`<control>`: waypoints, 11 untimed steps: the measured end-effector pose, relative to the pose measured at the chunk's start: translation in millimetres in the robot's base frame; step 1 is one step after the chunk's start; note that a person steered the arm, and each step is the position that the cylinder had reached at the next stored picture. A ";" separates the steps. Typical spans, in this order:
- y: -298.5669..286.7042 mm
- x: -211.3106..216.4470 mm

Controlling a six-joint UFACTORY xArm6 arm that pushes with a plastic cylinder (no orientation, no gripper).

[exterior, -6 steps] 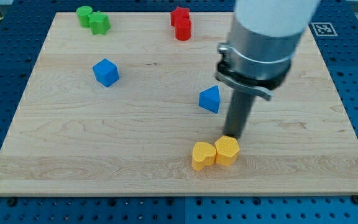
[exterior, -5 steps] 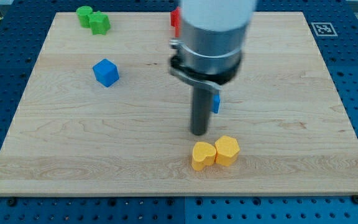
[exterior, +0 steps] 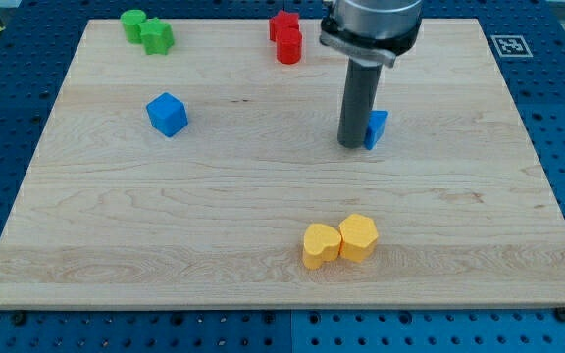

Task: Slide the blue triangle to the center right of the board

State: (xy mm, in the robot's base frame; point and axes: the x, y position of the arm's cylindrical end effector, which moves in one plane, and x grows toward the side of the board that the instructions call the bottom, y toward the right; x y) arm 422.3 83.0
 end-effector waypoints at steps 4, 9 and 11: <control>90.0 -43.0; 125.8 -29.4; 78.7 -23.0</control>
State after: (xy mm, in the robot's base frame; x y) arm 399.4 161.6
